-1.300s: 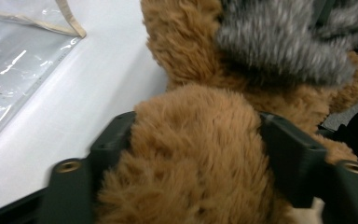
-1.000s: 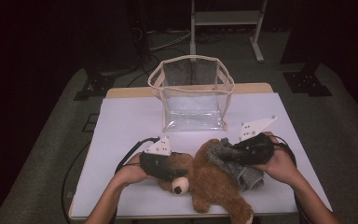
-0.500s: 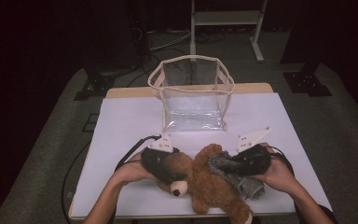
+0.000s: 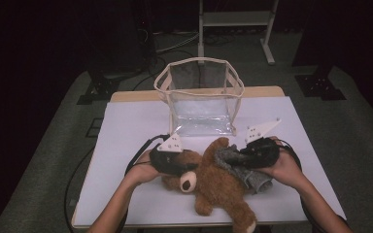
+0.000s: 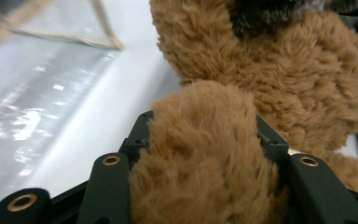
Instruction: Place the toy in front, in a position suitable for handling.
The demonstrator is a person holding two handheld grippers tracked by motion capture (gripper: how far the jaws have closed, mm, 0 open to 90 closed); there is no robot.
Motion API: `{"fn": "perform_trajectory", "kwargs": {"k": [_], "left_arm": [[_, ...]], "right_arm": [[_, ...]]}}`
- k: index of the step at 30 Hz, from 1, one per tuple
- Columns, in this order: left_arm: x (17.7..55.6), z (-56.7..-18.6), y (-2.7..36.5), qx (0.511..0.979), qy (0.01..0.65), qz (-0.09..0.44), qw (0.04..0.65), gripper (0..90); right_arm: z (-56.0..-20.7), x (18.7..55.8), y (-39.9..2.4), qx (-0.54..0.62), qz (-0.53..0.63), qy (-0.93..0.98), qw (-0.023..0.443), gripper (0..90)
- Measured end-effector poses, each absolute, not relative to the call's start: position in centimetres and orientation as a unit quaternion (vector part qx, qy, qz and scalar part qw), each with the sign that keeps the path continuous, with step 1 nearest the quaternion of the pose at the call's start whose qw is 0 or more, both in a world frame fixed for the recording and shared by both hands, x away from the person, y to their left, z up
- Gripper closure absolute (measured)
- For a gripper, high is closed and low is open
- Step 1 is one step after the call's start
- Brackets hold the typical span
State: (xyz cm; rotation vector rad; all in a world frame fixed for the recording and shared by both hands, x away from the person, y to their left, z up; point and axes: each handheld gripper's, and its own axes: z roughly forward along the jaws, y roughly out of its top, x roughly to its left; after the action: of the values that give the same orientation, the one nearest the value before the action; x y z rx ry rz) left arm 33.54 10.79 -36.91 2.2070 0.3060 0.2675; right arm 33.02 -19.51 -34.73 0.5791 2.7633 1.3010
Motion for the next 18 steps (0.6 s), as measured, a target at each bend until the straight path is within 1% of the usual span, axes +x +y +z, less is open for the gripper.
{"fn": "perform_trajectory", "kwargs": {"k": [4, 6, 8, 9, 11, 12, 13, 14, 16, 17, 18], "left_arm": [[34.3, -35.6, 12.1, 0.873, 0.14, 0.159, 0.441, 52.5], [34.4, -35.5, 12.9, 0.869, 0.148, 0.165, 0.442, 51.4], [34.1, -35.9, 13.4, 0.867, 0.15, 0.155, 0.449, 50.7], [33.8, -36.4, 13.7, 0.868, 0.149, 0.15, 0.45, 46.8], [33.3, -37.0, 14.3, 0.868, 0.15, 0.141, 0.451, 45.2], [32.7, -37.6, 14.9, 0.87, 0.148, 0.132, 0.451, 37.4], [32.7, -37.6, 14.9, 0.87, 0.148, 0.132, 0.451, 34.3], [32.5, -37.8, 15.1, 0.869, 0.15, 0.128, 0.453, 34.3], [32.3, -37.9, 15.7, 0.868, 0.156, 0.121, 0.456, 25.8], [32.2, -37.8, 16.0, 0.865, 0.162, 0.125, 0.458, 24.8], [32.2, -37.7, 16.2, 0.864, 0.163, 0.123, 0.46, 28.0]], "right_arm": [[-33.7, 34.8, -17.8, 0.177, 0.413, 0.893, 0.023, 75.2], [-33.3, 36.1, -16.3, 0.168, 0.405, 0.898, 0.023, 75.1], [-33.4, 36.3, -16.0, 0.165, 0.401, 0.901, 0.022, 75.1], [-34.2, 36.5, -15.2, 0.159, 0.391, 0.907, 0.004, 75.1], [-34.6, 36.4, -15.0, 0.156, 0.39, 0.908, -0.003, 75.2], [-35.4, 35.8, -14.6, 0.147, 0.393, 0.907, -0.019, 75.4], [-35.4, 35.8, -14.6, 0.147, 0.393, 0.907, -0.019, 75.4], [-35.7, 35.3, -14.4, 0.141, 0.395, 0.908, -0.017, 75.5], [-35.8, 34.3, -14.2, 0.131, 0.395, 0.909, -0.007, 75.6], [-35.8, 33.9, -14.0, 0.131, 0.393, 0.91, -0.003, 75.6], [-35.6, 33.3, -13.9, 0.124, 0.387, 0.913, 0.015, 75.6]]}}
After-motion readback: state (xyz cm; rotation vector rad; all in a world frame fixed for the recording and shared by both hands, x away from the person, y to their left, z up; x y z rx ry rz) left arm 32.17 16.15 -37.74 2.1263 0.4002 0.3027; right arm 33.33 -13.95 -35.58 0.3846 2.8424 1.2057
